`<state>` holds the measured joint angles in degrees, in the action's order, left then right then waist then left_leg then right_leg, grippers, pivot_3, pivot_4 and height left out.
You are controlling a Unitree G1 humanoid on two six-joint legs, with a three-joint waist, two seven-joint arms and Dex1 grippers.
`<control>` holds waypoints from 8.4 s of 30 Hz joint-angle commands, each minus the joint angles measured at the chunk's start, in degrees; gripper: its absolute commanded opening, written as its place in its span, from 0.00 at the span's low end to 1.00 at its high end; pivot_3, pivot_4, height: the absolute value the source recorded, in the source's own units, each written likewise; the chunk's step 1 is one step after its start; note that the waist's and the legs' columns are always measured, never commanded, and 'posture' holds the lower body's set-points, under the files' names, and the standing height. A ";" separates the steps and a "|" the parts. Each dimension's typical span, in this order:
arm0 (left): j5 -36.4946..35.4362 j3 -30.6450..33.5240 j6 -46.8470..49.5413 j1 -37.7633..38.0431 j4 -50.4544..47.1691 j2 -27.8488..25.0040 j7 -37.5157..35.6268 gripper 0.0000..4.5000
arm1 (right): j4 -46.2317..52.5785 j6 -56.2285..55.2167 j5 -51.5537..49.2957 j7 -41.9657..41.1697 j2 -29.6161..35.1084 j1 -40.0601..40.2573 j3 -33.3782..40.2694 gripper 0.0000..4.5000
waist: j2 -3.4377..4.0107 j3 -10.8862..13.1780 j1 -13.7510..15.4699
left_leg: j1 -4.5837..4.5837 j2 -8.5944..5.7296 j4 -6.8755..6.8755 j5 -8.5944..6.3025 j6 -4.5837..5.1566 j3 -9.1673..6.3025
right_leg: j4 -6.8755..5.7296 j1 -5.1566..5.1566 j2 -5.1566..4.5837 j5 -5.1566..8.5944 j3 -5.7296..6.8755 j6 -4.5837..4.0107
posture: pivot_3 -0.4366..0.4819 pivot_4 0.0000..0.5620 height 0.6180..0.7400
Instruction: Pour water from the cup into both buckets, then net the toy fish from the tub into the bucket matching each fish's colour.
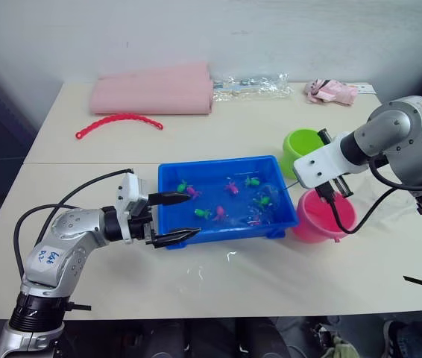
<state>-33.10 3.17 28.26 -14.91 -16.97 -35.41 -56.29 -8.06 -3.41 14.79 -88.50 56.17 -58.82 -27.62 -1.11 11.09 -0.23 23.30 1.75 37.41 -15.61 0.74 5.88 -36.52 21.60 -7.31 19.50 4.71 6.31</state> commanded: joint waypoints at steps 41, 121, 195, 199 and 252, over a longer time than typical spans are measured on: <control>-1.10 12.24 -3.50 10.21 -0.58 -7.37 -1.34 0.99 | 2.57 19.52 -6.03 6.41 -10.06 7.45 3.20 0.00 | -0.01 0.00 -1.04 | -0.01 0.02 -0.11 0.01 -0.02 -0.04 | -0.11 0.00 -0.05 0.00 0.03 -0.01 | 0.48 0.27 1.00; -1.25 15.60 -9.32 7.66 6.04 -10.07 -5.77 0.99 | 4.56 37.18 -32.64 8.97 -16.72 11.14 14.93 0.00 | -0.01 -0.01 -1.37 | 0.00 0.07 -0.32 -0.12 -0.10 0.01 | 0.06 0.04 -0.20 0.01 0.10 -0.02 | 0.48 0.27 1.00; 1.43 -4.88 -7.96 -15.01 16.42 12.04 -7.52 0.99 | 6.45 -56.19 10.35 64.97 -6.97 81.41 75.24 0.00 | 0.00 -0.02 1.36 | -0.25 -0.01 -0.11 0.09 -0.10 0.10 | 0.13 -0.17 0.17 -0.06 -0.22 0.12 | 0.48 0.27 1.00; 0.85 -3.83 -8.72 -13.75 16.32 10.71 -8.70 0.99 | 11.30 -46.36 -9.95 58.66 -4.75 85.66 68.43 0.00 | 0.00 -0.02 0.94 | -0.26 0.02 -0.11 0.09 -0.09 0.07 | 0.14 -0.20 0.17 -0.06 -0.22 0.11 | 0.48 0.27 1.00; -0.38 8.39 -6.80 1.89 3.07 -0.36 1.62 0.99 | 26.06 53.12 -47.65 38.35 5.15 40.77 29.07 0.00 | 0.01 -0.02 0.20 | -0.03 0.00 -0.14 -0.05 0.09 -0.26 | 0.43 -0.30 -0.18 -0.07 0.30 0.11 | 0.48 0.27 1.00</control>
<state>-32.28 11.17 22.07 -12.51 -12.95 -35.84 -54.57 17.54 49.91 -33.38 -50.40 61.56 -17.18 0.67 -1.10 11.07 -0.03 23.27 1.74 37.26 -15.65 0.83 5.64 -36.10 21.33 -7.49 19.43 4.99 6.42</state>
